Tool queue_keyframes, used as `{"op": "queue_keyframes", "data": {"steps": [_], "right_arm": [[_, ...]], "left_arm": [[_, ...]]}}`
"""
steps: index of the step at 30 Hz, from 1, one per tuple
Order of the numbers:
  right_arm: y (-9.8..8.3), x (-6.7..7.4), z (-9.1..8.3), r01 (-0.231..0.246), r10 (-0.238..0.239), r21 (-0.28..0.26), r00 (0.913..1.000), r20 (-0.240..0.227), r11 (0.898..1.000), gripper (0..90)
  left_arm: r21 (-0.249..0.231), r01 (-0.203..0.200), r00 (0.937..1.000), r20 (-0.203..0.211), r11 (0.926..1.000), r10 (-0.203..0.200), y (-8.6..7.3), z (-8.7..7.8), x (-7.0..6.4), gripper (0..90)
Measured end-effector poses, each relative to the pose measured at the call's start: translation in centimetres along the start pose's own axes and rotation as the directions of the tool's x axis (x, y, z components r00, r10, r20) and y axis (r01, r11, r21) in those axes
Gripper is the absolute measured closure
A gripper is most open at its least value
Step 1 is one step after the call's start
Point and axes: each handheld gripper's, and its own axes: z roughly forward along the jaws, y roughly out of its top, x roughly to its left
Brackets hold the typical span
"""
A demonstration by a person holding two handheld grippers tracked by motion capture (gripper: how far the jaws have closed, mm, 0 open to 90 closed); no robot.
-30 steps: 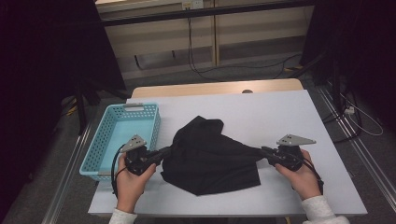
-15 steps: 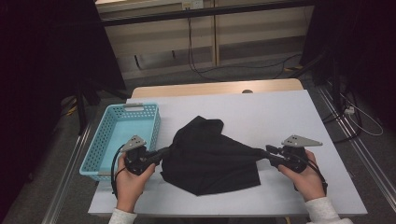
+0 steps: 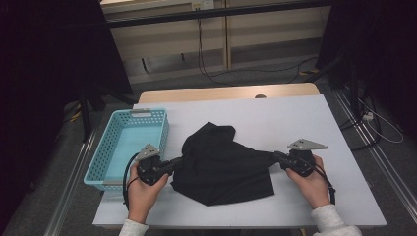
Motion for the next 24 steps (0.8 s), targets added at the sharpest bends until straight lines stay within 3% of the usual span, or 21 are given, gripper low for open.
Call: {"op": "queue_keyframes", "data": {"steps": [2, 5, 11, 17, 24], "right_arm": [[0.0, 0.2, 0.5, 0.013, -0.014, 0.028, 0.9995, 0.029, 1.0, 80.0], [0.1, 0.3, 0.7, 0.016, -0.016, 0.004, 0.9994, 0.029, 1.0, 70.3], [0.1, -0.2, -0.7, -0.04, 0.037, -0.055, 0.9976, -0.058, 0.998, 52.3], [-0.2, -0.4, -2.1, -0.024, 0.017, -0.083, 0.9953, -0.095, 0.996, 46.3], [-1.0, -0.3, -3.1, 0.04, -0.048, -0.076, 0.9924, -0.113, 0.996, 41.7]], "left_arm": [[0.011, -0.002, 1.0, -0.001, 0.9999, 0.002, -0.1, 0.3, 0.0, 87.4], [0.022, 0.001, 1.0, -0.006, 0.9998, -0.001, -0.3, 0.4, 0.1, 87.4], [0.01, 0.009, 0.9997, -0.023, 0.9999, -0.008, -0.3, -0.1, 0.2, 87.4], [0.002, 0.016, 0.9996, -0.025, 0.9999, -0.016, -0.3, -0.3, 0.5, 87.4], [-0.009, 0.028, 0.9991, -0.03, 0.9996, -0.028, -0.1, -0.5, 0.8, 87.4]]}}
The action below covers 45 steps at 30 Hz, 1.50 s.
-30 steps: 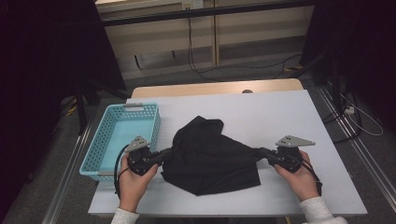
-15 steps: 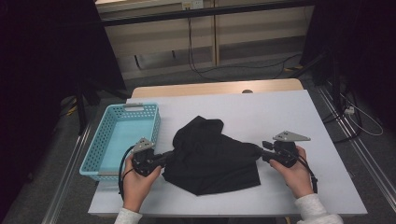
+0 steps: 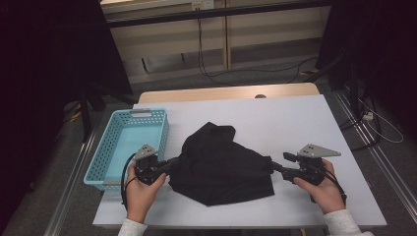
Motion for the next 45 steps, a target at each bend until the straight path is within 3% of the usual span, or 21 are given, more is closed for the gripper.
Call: {"op": "queue_keyframes", "data": {"steps": [5, 7, 10, 17, 23, 28, 30, 33, 35, 39, 42, 45], "right_arm": [[-0.5, -0.3, -1.0, -0.001, 0.001, -0.009, 0.9996, 0.027, 1.0, 40.3], [-0.8, -0.2, -1.1, 0.016, -0.016, -0.005, 0.9997, 0.016, 1.0, 38.8], [-1.1, 0.3, -1.1, 0.081, -0.081, 0.03, 0.9966, 0.016, 0.996, 36.7], [-1.6, 1.1, -0.5, 0.12, -0.119, 0.048, 0.9927, -0.019, 0.992, 29.8], [-1.8, 2.3, 0.7, 0.192, -0.185, 0.085, 0.979, -0.086, 0.978, 28.2], [-1.6, 2.9, 1.5, 0.238, -0.231, 0.1, 0.9695, -0.083, 0.966, 28.3], [-1.5, 2.9, 1.7, 0.243, -0.237, 0.094, 0.9689, -0.07, 0.965, 31.5], [-1.3, 2.8, 2.1, 0.278, -0.276, 0.101, 0.9606, -0.03, 0.955, 35.9], [-1.1, 2.7, 2.4, 0.274, -0.273, 0.1, 0.9618, -0.016, 0.957, 37.2], [-1.0, 2.6, 3.1, 0.274, -0.273, 0.097, 0.9618, -0.024, 0.957, 40.5], [-0.7, 2.8, 3.4, 0.291, -0.289, 0.085, 0.9566, -0.035, 0.953, 46.8], [-0.4, 2.8, 3.7, 0.274, -0.271, 0.071, 0.9615, -0.047, 0.959, 53.1]], "left_arm": [[-0.003, -0.003, 1.0, 0.002, 1.0, 0.003, 0.1, 0.1, -0.1, 87.4], [-0.002, -0.002, 1.0, 0.001, 1.0, 0.002, 0.2, 0.1, -0.1, 87.4], [-0.001, -0.003, 1.0, 0.002, 1.0, 0.003, 0.2, 0.2, -0.1, 87.4], [0.0, -0.003, 1.0, 0.006, 1.0, 0.003, 0.3, 0.3, -0.2, 87.4], [0.0, -0.002, 1.0, 0.007, 1.0, 0.002, 0.3, 0.3, -0.2, 87.4], [-0.002, 0.001, 1.0, 0.008, 1.0, -0.001, 0.3, 0.3, -0.2, 87.4], [-0.003, 0.001, 1.0, 0.006, 1.0, -0.001, 0.2, 0.2, -0.2, 87.4], [-0.001, 0.0, 1.0, 0.007, 1.0, 0.0, 0.2, 0.2, -0.2, 87.4], [-0.003, 0.005, 1.0, 0.008, 1.0, -0.005, 0.1, 0.2, -0.2, 87.4], [0.009, 0.005, 0.9999, 0.011, 0.9999, -0.005, -0.1, 0.2, -0.2, 87.3], [0.014, 0.004, 0.9998, 0.018, 0.9999, -0.004, -0.2, 0.3, -0.3, 87.3], [0.013, 0.01, 0.9996, 0.027, 0.9999, -0.01, -0.3, 0.4, -0.4, 87.3]]}}
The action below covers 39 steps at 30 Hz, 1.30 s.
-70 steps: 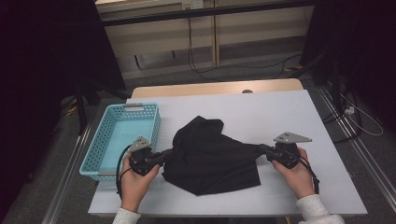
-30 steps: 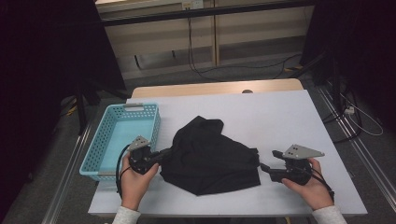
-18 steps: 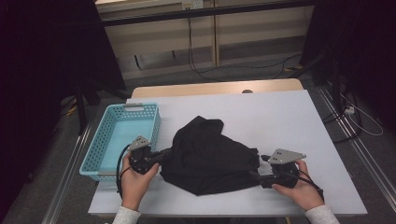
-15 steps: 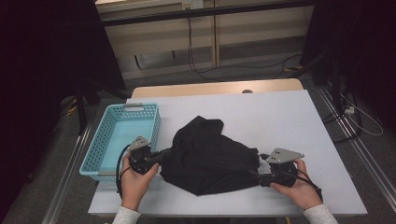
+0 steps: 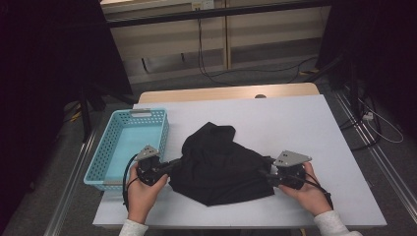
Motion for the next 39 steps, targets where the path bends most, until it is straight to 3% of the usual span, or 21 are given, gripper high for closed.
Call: {"op": "queue_keyframes", "data": {"steps": [3, 7, 9, 14, 20, 23, 27, 33, 39], "right_arm": [[0.1, -0.2, 0.4, -0.008, 0.008, 0.002, 1.0, -0.002, 1.0, 61.5], [0.4, 0.0, 0.5, -0.003, 0.003, -0.005, 0.9992, -0.039, 1.0, 79.9], [0.6, 0.1, 0.4, -0.007, 0.007, 0.005, 0.9989, -0.047, 1.0, 82.9], [0.9, 0.0, -0.8, -0.055, 0.054, -0.017, 0.9971, -0.054, 0.998, 84.1], [0.8, -1.0, -3.6, -0.12, 0.116, -0.067, 0.9912, -0.063, 0.99, 85.0], [0.7, -1.6, -5.3, -0.146, 0.143, -0.066, 0.9881, -0.057, 0.987, 85.4], [0.5, -2.4, -6.6, -0.189, 0.184, -0.052, 0.9797, -0.079, 0.981, 85.7], [-0.7, -2.6, -4.8, -0.233, 0.233, 0.012, 0.9712, -0.049, 0.972, 85.7], [-0.9, -2.4, -3.8, -0.241, 0.242, 0.019, 0.9687, -0.056, 0.97, 85.4]], "left_arm": [[0.002, 0.003, 0.9999, 0.011, 1.0, -0.003, -0.1, 0.0, -0.1, 87.2], [0.001, 0.008, 0.9998, 0.02, 1.0, -0.008, -0.1, 0.0, -0.1, 87.2], [0.003, 0.007, 0.9997, 0.024, 1.0, -0.007, -0.1, 0.0, -0.1, 87.2], [0.0, -0.004, 0.9992, 0.041, 1.0, 0.004, -0.1, 0.1, -0.4, 87.1], [-0.014, -0.009, 0.9956, 0.093, 0.9999, 0.011, 0.1, 0.7, -1.4, 87.1], [-0.01, -0.016, 0.9928, 0.118, 0.9998, 0.017, 0.1, 1.4, -2.1, 87.1], [0.003, -0.018, 0.9929, 0.118, 0.9998, 0.017, -0.2, 2.2, -2.3, 87.1], [0.042, -0.003, 0.9928, 0.12, 0.9991, -0.003, -0.9, 3.0, -1.8, 86.8], [0.06, 0.006, 0.9923, 0.123, 0.9982, -0.014, -1.3, 3.4, -1.8, 82.4]]}}
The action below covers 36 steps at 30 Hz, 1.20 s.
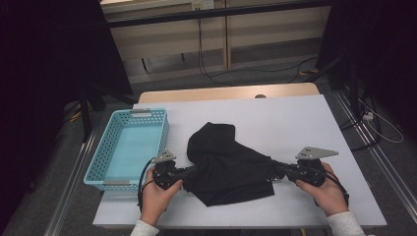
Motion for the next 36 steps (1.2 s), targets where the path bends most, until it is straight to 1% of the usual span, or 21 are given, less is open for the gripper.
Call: {"op": "queue_keyframes", "data": {"steps": [2, 4, 5, 6, 8, 10, 12, 13, 16, 18, 19, 20, 22, 23, 27, 28, 31, 32, 33, 35, 36], "right_arm": [[0.0, 0.1, 0.1, 0.01, -0.01, 0.004, 0.9999, 0.006, 1.0, 85.2], [0.1, 0.2, 0.2, 0.01, -0.01, 0.001, 0.9999, 0.009, 1.0, 85.2], [0.1, 0.3, 0.2, 0.008, -0.008, -0.002, 0.9999, 0.014, 1.0, 85.2], [0.1, 0.3, 0.3, 0.005, -0.004, -0.001, 0.9998, 0.018, 1.0, 85.2], [0.1, 0.3, 0.3, -0.001, 0.001, -0.003, 0.9998, 0.021, 1.0, 85.2], [0.0, 0.2, 0.3, -0.006, 0.006, -0.002, 0.9998, 0.02, 1.0, 85.1], [0.0, 0.2, 0.3, -0.006, 0.006, -0.001, 0.9998, 0.021, 1.0, 85.0], [0.0, 0.2, 0.3, -0.005, 0.005, -0.001, 0.9998, 0.021, 1.0, 85.0], [0.1, 0.2, 0.3, -0.004, 0.004, -0.006, 0.9999, 0.016, 1.0, 85.0], [0.1, 0.3, 0.3, -0.005, 0.005, -0.009, 0.9999, 0.01, 1.0, 84.9], [0.1, 0.3, 0.3, -0.006, 0.007, -0.01, 0.9999, 0.008, 1.0, 84.9], [0.0, 0.3, 0.3, -0.009, 0.009, -0.009, 0.9999, 0.007, 1.0, 84.9], [0.0, 0.3, 0.2, -0.01, 0.01, -0.007, 0.9999, 0.008, 1.0, 84.9], [0.0, 0.3, 0.2, -0.01, 0.01, -0.006, 0.9999, 0.008, 1.0, 84.9], [0.0, 0.4, 0.2, -0.008, 0.008, -0.008, 1.0, 0.005, 1.0, 84.9], [-0.1, 0.4, 0.2, -0.007, 0.007, -0.007, 1.0, 0.004, 1.0, 84.9], [-0.1, 0.4, 0.2, -0.006, 0.006, -0.003, 1.0, 0.003, 1.0, 84.8], [-0.1, 0.4, 0.2, -0.005, 0.005, -0.003, 1.0, 0.003, 1.0, 84.8], [-0.2, 0.4, 0.2, -0.005, 0.005, -0.003, 1.0, 0.004, 1.0, 84.8], [-0.2, 0.3, 0.1, -0.007, 0.007, -0.004, 1.0, 0.004, 1.0, 84.8], [-0.2, 0.4, 0.2, -0.008, 0.008, -0.004, 1.0, 0.005, 1.0, 84.8]], "left_arm": [[-0.003, 0.008, 1.0, -0.002, 1.0, -0.008, 0.0, 0.0, 0.0, 75.5], [-0.017, 0.004, 0.9998, -0.018, 0.9998, -0.004, 0.0, 0.0, 0.0, 67.0], [-0.016, 0.002, 0.9999, -0.016, 0.9999, -0.003, 0.2, -0.1, 0.0, 64.1], [-0.02, -0.005, 0.9998, -0.019, 0.9998, 0.005, 0.3, -0.2, -0.1, 64.4], [-0.027, -0.023, 0.9993, -0.029, 0.9994, 0.022, 0.4, -0.4, -0.3, 61.4], [-0.038, -0.052, 0.9981, -0.036, 0.9979, 0.05, 0.6, -0.5, -0.5, 57.1], [-0.033, -0.072, 0.9968, -0.038, 0.9969, 0.07, 0.8, -0.6, -0.8, 58.7], [-0.03, -0.092, 0.9953, -0.033, 0.9954, 0.091, 0.8, -0.5, -1.1, 59.3], [-0.018, -0.122, 0.9925, -0.009, 0.9924, 0.122, 0.9, -0.2, -1.8, 62.6], [0.003, -0.148, 0.9889, -0.014, 0.989, 0.148, 0.8, 0.2, -2.1, 62.8], [0.021, -0.156, 0.9874, -0.022, 0.9875, 0.156, 0.7, 0.6, -2.3, 62.7], [0.034, -0.173, 0.984, -0.038, 0.9843, 0.174, 0.6, 1.0, -2.2, 62.3], [0.053, -0.167, 0.9848, -0.041, 0.9846, 0.169, 0.3, 1.5, -2.1, 61.0], [0.061, -0.174, 0.9822, -0.06, 0.9828, 0.178, 0.2, 1.7, -2.0, 60.4], [0.077, -0.173, 0.9793, -0.092, 0.9818, 0.18, -0.3, 2.4, -1.3, 57.3], [0.092, -0.189, 0.9744, -0.106, 0.9776, 0.198, -0.4, 2.6, -1.1, 55.9], [0.104, -0.174, 0.9752, -0.12, 0.9792, 0.186, -0.7, 2.9, -0.7, 56.3], [0.112, -0.172, 0.9767, -0.11, 0.9787, 0.184, -0.7, 2.9, -0.6, 58.9], [0.105, -0.162, 0.9793, -0.105, 0.9811, 0.173, -0.8, 3.0, -0.5, 60.4], [0.103, -0.159, 0.9804, -0.101, 0.9819, 0.169, -0.8, 3.0, -0.5, 61.9], [0.108, -0.162, 0.9799, -0.1, 0.9809, 0.173, -0.8, 3.1, -0.5, 63.4]]}}
